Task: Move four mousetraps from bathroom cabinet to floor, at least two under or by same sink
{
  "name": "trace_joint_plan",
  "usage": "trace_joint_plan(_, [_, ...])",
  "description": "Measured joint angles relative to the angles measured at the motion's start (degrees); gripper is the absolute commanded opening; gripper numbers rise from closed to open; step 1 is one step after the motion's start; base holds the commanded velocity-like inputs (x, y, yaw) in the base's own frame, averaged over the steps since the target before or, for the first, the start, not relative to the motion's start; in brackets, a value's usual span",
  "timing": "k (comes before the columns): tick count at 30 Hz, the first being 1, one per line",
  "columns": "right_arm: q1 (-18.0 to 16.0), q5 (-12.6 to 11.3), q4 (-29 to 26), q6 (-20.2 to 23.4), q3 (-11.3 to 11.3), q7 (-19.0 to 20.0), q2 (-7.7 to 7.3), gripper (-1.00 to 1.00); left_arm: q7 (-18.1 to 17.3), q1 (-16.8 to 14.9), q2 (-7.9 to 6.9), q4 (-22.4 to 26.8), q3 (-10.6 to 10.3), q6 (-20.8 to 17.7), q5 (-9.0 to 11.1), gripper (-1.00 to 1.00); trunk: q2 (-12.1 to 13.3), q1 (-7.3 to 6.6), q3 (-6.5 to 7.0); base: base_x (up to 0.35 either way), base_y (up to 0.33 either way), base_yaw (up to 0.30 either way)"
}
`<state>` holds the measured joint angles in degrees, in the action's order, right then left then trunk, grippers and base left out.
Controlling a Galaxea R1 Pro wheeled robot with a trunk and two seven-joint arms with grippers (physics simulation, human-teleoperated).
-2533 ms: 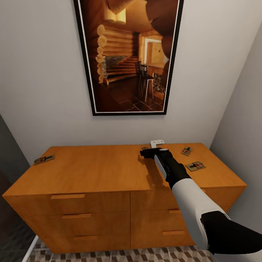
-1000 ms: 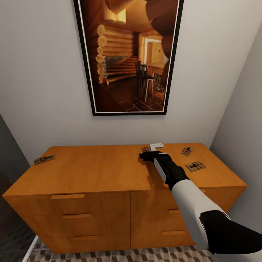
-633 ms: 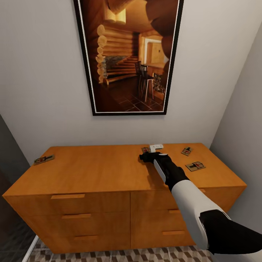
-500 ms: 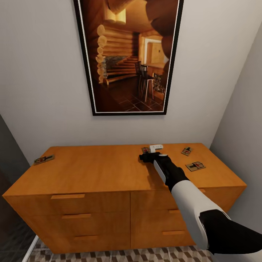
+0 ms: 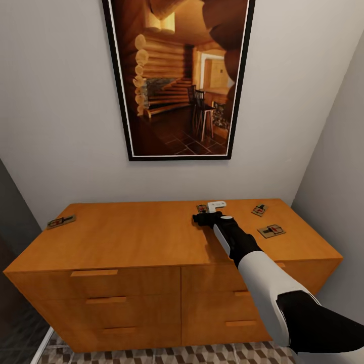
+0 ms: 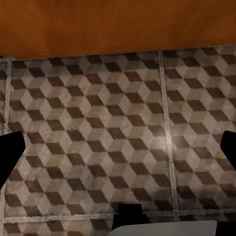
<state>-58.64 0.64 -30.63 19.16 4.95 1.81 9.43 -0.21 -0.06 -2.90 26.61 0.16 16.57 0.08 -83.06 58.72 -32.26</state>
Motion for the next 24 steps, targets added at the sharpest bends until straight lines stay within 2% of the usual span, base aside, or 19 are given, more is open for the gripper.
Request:
trace_joint_plan(7, [0.0,-0.03,0.02,-0.05,0.0,0.03,-0.01,1.0,-0.02,0.02,0.0,-0.01,0.0,0.0,0.0,1.0,0.0,0.0,0.0,0.0,0.0,0.0])
trace_joint_plan(8, [0.0,-0.08,0.01,-0.06,0.01,0.03,-0.03,-1.0,-0.02,0.01,0.0,-0.01,0.0,0.0,0.0,1.0,0.0,0.0,0.0,0.0,0.0,0.0])
trace_joint_plan(24, [0.01,-0.81,-0.12,-0.09,0.08,0.21,-0.51,-1.0,0.0,-0.01,0.0,-0.02,-0.05,0.0,0.0,1.0,0.0,0.0,0.0,0.0,0.0,0.0])
